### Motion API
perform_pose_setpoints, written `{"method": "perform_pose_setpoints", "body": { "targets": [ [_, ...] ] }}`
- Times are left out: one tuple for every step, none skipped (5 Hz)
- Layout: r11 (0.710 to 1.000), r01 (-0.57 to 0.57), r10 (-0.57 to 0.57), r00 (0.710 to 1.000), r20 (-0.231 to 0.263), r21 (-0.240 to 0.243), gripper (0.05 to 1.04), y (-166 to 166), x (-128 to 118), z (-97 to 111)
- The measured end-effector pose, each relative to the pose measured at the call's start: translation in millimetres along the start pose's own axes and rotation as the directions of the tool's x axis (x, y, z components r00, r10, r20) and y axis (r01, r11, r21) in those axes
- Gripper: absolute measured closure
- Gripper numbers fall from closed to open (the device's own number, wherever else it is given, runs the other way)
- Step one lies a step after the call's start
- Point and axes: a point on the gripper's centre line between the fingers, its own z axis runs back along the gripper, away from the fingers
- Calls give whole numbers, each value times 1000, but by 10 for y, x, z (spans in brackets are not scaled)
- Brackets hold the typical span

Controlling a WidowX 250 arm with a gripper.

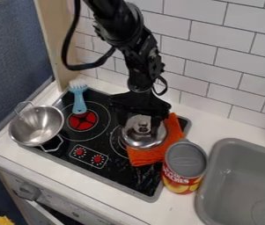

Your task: Move the silver lid to the upper middle of the burner

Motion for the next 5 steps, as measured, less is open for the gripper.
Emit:
{"method": "perform_pose_setpoints", "body": {
  "targets": [
    [1000, 8, -8, 1000, 14, 9, 401, 7, 13, -43],
    [999, 14, -16, 999, 41, 38, 704, -42, 5, -59],
    [999, 24, -25, 999, 48, 32, 809, -31, -7, -75],
    [1000, 21, -21, 999, 41, 23, 809, -13, -46, -83],
    [1000, 16, -17, 999, 43, 13, 809, 41, -83, -23]
  ]
}}
